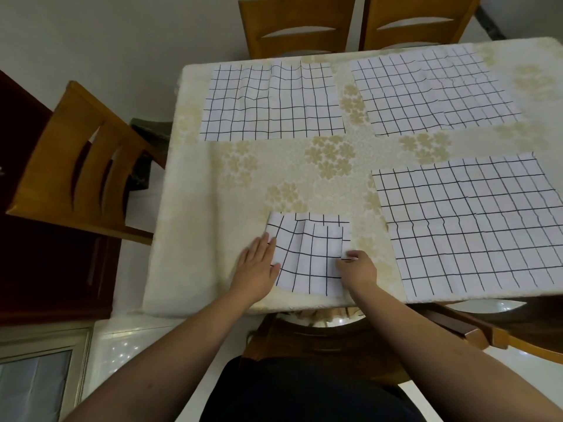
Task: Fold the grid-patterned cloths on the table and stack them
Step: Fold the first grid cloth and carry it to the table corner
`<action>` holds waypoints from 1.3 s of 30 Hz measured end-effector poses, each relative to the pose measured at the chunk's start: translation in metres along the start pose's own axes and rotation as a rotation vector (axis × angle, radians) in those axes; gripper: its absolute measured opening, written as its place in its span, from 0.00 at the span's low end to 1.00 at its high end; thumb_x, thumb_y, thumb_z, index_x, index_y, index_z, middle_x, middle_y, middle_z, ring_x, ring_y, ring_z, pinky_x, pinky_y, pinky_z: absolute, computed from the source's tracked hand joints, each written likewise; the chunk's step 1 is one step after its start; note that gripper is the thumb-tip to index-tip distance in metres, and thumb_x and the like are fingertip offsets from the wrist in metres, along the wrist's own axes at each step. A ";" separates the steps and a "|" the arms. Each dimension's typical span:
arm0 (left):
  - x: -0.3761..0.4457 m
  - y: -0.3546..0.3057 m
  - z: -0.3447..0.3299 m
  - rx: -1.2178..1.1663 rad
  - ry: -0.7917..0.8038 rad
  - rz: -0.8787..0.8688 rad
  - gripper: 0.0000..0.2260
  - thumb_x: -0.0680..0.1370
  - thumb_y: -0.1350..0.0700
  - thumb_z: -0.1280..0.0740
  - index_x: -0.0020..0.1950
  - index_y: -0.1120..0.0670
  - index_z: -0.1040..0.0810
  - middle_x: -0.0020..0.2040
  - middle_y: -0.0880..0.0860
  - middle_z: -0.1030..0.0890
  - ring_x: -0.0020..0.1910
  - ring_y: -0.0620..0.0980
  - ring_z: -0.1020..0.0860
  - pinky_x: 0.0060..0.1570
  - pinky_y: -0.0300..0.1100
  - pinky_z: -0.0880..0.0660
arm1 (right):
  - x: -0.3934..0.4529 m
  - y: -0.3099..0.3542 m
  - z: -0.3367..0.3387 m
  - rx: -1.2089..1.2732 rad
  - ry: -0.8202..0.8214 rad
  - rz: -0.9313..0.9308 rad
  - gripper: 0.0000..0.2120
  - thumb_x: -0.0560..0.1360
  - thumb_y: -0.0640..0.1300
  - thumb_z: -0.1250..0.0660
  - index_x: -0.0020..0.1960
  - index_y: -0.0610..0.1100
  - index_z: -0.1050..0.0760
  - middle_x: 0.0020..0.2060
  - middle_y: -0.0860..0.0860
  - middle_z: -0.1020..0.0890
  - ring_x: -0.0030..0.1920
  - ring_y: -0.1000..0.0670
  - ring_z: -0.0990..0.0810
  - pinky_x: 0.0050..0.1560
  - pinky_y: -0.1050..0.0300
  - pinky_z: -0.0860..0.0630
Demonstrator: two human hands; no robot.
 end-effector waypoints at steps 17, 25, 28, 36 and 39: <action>0.004 0.007 0.027 -0.458 -0.227 0.173 0.24 0.82 0.53 0.41 0.77 0.55 0.42 0.76 0.56 0.40 0.75 0.54 0.41 0.73 0.46 0.43 | 0.019 0.020 0.041 0.004 -0.136 0.145 0.09 0.77 0.44 0.36 0.56 0.46 0.21 0.46 0.51 0.19 0.47 0.50 0.21 0.45 0.58 0.28; 0.008 0.036 0.012 -0.829 -0.109 0.554 0.14 0.81 0.54 0.36 0.63 0.59 0.25 0.57 0.58 0.20 0.50 0.53 0.23 0.46 0.41 0.29 | 0.017 -0.006 0.027 -0.256 -0.085 0.010 0.15 0.74 0.53 0.32 0.59 0.48 0.23 0.47 0.51 0.20 0.45 0.49 0.24 0.46 0.54 0.26; 0.012 0.032 0.005 -0.825 -0.030 0.553 0.13 0.81 0.54 0.36 0.60 0.61 0.22 0.56 0.58 0.19 0.54 0.56 0.22 0.51 0.43 0.27 | 0.017 -0.002 0.020 -0.351 -0.053 0.013 0.14 0.74 0.54 0.32 0.56 0.49 0.22 0.42 0.52 0.21 0.44 0.48 0.22 0.46 0.53 0.25; 0.010 0.030 0.003 -0.884 -0.040 0.566 0.11 0.82 0.51 0.39 0.57 0.57 0.24 0.51 0.55 0.19 0.45 0.51 0.23 0.43 0.43 0.28 | 0.004 0.060 0.041 0.072 -0.138 0.331 0.07 0.76 0.52 0.33 0.46 0.48 0.27 0.36 0.52 0.20 0.36 0.50 0.22 0.34 0.57 0.27; 0.012 0.022 -0.002 -1.042 0.009 0.576 0.11 0.83 0.55 0.42 0.59 0.58 0.25 0.48 0.53 0.19 0.40 0.49 0.21 0.45 0.46 0.26 | 0.007 0.070 0.049 0.128 -0.168 0.345 0.08 0.76 0.53 0.33 0.50 0.49 0.27 0.38 0.55 0.22 0.37 0.57 0.24 0.35 0.62 0.29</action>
Point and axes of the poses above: each hand's wrist, its own x-axis towards the middle knuckle, its own z-axis out of the back of the hand, y = z × x, the point moved 10 cm from there along x, towards the middle knuckle
